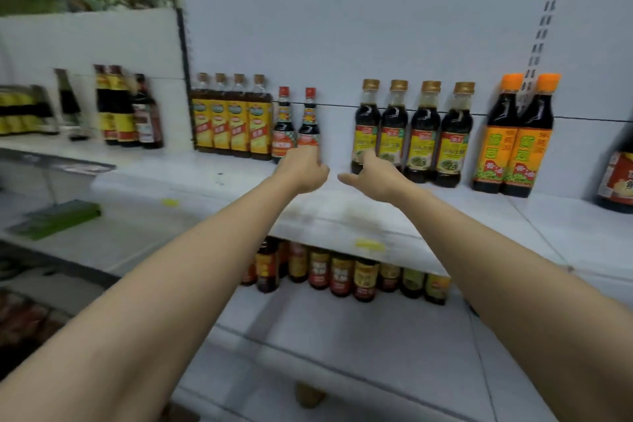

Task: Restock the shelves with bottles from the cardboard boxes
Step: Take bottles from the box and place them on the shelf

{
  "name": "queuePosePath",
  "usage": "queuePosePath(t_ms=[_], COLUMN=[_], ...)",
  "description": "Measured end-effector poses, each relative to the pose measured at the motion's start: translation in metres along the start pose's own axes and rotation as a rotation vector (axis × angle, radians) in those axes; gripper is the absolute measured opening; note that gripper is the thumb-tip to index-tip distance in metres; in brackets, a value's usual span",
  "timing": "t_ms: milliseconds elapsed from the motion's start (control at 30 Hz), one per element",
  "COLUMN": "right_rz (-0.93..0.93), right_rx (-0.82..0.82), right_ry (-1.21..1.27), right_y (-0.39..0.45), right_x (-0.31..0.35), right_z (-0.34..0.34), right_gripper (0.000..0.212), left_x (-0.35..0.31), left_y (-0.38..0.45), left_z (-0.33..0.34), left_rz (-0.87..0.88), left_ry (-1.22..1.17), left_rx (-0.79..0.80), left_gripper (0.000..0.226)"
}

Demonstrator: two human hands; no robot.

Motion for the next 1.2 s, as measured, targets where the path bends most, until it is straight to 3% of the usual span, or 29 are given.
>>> queuePosePath(t_ms=[67, 267, 433, 567, 633, 733, 867, 1200], right_rz=[-0.056, -0.231, -0.328, -0.392, -0.419, -0.45, -0.471, -0.497], right_rx=[0.028, 0.151, 0.192, 0.215, 0.222, 0.252, 0.319, 0.546], right_ry=[0.025, 0.088, 0.117, 0.081, 0.051, 0.016, 0.04, 0.077], right_y=[-0.015, -0.057, -0.079, -0.089, -0.088, -0.082, -0.077, -0.051], right_x=[0.039, 0.14, 0.2, 0.235, 0.245, 0.254, 0.254, 0.231], right_z=[0.024, 0.097, 0.133, 0.146, 0.152, 0.166, 0.188, 0.293], right_gripper=[0.075, 0.071, 0.071, 0.071, 0.07, 0.069, 0.069, 0.062], left_x=[0.032, 0.121, 0.165, 0.191, 0.204, 0.231, 0.253, 0.298], left_y=[-0.034, -0.129, -0.19, -0.217, -0.226, -0.235, -0.242, -0.251], left_z=[-0.02, -0.066, -0.093, -0.111, -0.115, -0.109, -0.097, -0.023], left_rz=[-0.064, -0.289, -0.419, -0.503, -0.537, -0.621, -0.717, -0.825], left_ry=[-0.011, 0.043, 0.079, 0.07, 0.092, 0.099, 0.115, 0.02], left_rx=[-0.005, -0.001, 0.063, 0.025, -0.023, -0.081, -0.041, 0.11], left_gripper=[0.024, 0.042, 0.057, 0.061, 0.055, 0.068, 0.076, 0.059])
Point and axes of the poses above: each hand's wrist, its own y-axis towards the middle knuckle, its own z-axis out of the palm, x = y × z, the point moved 1 cm from there along y, towards the middle knuckle, and after that the axes turned 6 degrees about x, right-handed, at the moved point
